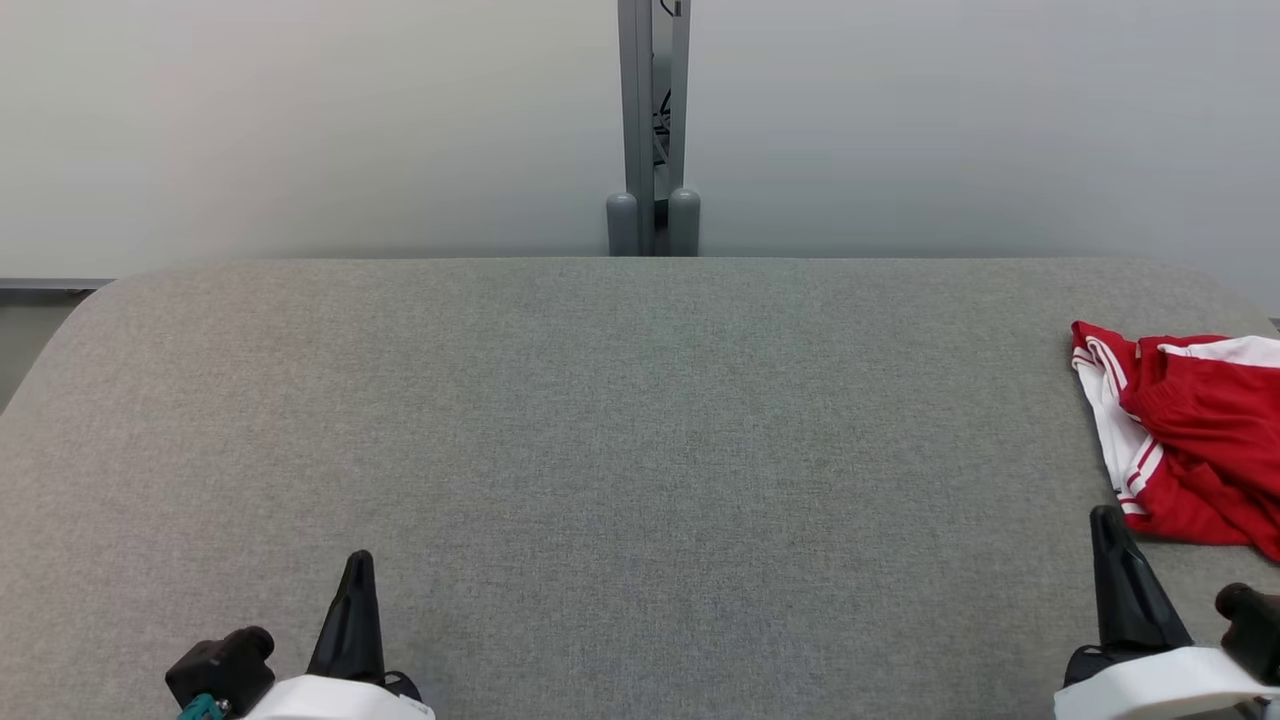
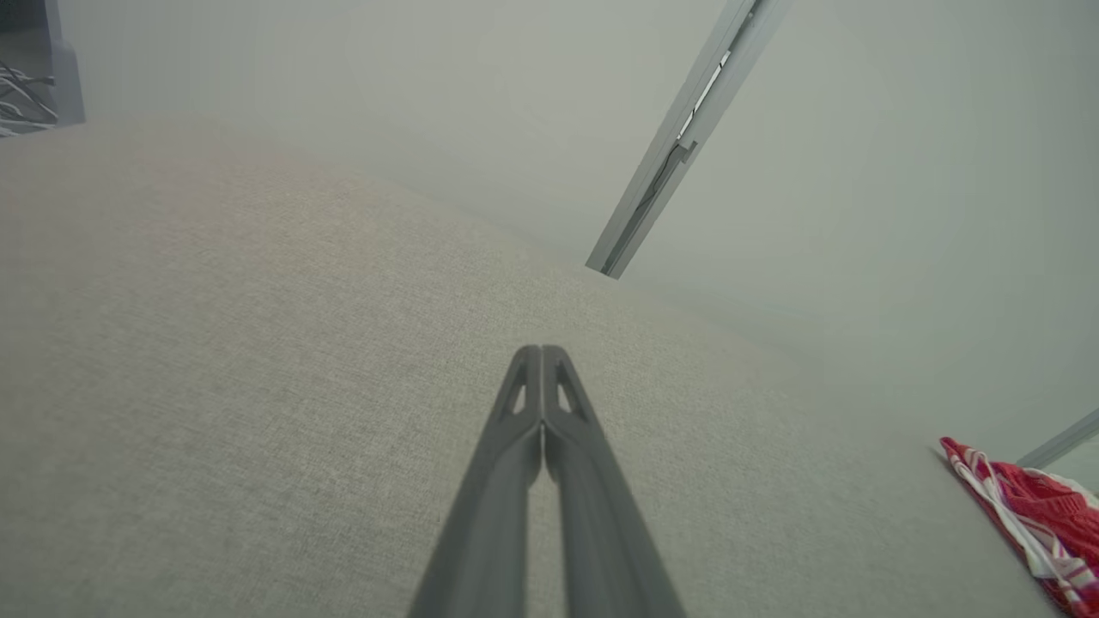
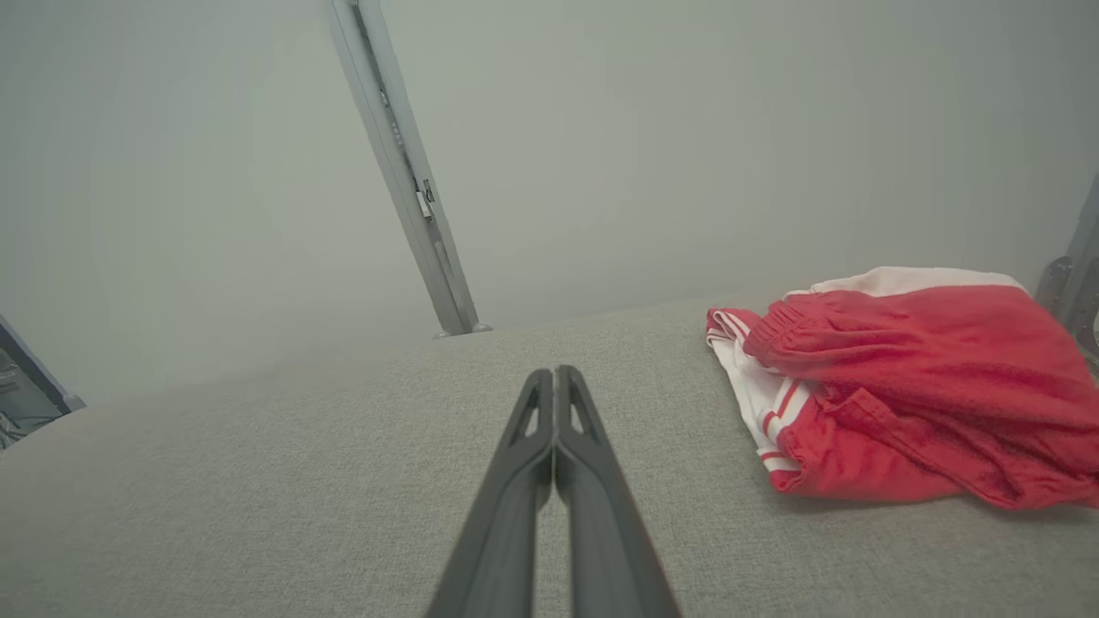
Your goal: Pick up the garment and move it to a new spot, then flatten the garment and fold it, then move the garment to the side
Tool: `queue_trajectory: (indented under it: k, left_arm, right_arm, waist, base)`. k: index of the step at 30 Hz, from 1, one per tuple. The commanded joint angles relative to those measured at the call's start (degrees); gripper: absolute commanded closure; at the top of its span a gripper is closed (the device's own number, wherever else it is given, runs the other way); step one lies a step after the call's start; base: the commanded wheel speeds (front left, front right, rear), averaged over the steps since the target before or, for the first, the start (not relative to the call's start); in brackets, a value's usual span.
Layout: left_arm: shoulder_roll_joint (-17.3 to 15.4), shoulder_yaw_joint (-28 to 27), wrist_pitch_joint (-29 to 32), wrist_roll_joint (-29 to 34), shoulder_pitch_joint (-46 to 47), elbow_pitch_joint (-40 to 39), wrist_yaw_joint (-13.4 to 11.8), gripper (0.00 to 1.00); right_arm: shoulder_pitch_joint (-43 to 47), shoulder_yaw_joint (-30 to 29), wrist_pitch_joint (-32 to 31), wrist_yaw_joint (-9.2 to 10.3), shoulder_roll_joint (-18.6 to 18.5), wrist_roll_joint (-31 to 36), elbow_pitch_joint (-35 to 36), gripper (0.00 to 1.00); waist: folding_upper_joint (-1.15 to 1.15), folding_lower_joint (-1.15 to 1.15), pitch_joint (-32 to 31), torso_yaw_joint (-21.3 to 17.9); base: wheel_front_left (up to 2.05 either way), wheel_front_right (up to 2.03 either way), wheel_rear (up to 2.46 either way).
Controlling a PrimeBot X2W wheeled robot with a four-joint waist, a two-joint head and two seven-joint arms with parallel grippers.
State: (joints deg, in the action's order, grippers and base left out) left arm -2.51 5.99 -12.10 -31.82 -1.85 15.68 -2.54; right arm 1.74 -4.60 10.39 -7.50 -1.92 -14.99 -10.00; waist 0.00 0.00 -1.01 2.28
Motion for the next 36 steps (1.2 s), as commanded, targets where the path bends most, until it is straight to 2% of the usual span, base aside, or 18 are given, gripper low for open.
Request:
queue_trajectory:
  k: [1, 20, 36]
  left_arm:
    - [-0.1, 0.0, 0.3, -2.1, 2.2, -0.6, 0.5, 1.0]
    - [-0.2, 0.8, 3.7, -17.9, 5.8, 0.9, 3.0, 1.0]
    - [-0.3, 1.3, 5.9, -28.2, 8.2, 1.8, 4.7, 1.0]
  right_arm:
    - [-0.5, -0.6, -0.7, 0.0, -0.4, -2.8, 1.3, 1.0]
    - [0.3, -4.0, -5.5, 0.0, -0.6, -22.5, 2.7, 1.0]
    - [0.8, -6.3, -8.8, 0.0, -0.9, -35.5, 3.4, 1.0]
  waist:
    - [0.0, 0.0, 0.0, 0.0]
    - [0.0, 0.0, 0.2, -0.4]
    - [0.0, 0.0, 0.3, -0.7]
  base:
    - [0.0, 0.0, 0.0]
    - [0.0, 0.0, 0.0]
    - [0.0, 0.0, 0.0]
